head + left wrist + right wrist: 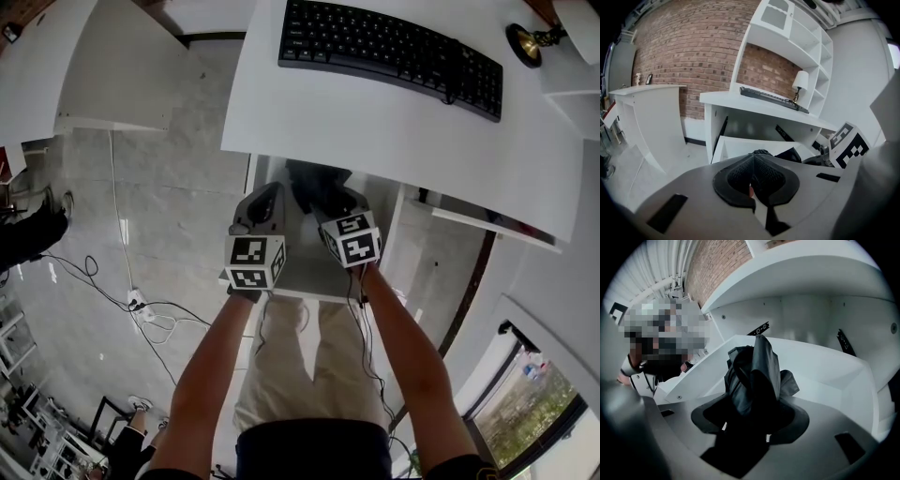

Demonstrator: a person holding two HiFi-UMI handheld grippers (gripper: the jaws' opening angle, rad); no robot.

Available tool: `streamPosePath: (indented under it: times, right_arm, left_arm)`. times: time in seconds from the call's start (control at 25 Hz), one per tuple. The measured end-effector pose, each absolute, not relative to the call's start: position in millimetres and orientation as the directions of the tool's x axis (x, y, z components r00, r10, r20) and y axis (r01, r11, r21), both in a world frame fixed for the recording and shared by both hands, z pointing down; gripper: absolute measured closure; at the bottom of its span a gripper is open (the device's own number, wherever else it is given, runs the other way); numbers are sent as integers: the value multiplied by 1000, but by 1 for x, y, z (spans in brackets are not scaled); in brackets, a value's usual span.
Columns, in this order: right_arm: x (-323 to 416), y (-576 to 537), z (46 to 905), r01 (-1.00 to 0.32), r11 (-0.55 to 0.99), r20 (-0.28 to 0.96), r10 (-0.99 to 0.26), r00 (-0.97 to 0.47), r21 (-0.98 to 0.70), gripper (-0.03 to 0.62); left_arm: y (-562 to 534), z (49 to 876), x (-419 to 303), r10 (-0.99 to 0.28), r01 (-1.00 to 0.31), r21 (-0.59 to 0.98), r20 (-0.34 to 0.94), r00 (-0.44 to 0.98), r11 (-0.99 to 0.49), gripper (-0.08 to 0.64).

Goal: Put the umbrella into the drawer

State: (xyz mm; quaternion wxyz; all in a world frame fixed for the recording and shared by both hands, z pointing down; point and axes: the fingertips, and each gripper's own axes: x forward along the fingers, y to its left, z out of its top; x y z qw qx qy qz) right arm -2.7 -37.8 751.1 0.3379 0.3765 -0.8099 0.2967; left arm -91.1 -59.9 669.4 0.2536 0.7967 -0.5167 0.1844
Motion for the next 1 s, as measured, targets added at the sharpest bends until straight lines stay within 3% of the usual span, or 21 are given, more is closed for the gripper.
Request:
streamPosePath:
  times: [0.64, 1.0]
  right_arm:
    - [-5, -34, 768, -806, 526, 817, -318, -482, -271, 344]
    - [-1, -35, 771, -820, 503, 834, -303, -462, -272, 287]
  left_arm:
    - [-61, 675, -91, -724, -919, 206, 567, 393, -337, 543]
    - [-60, 677, -89, -721, -918, 204, 569, 395, -342, 543]
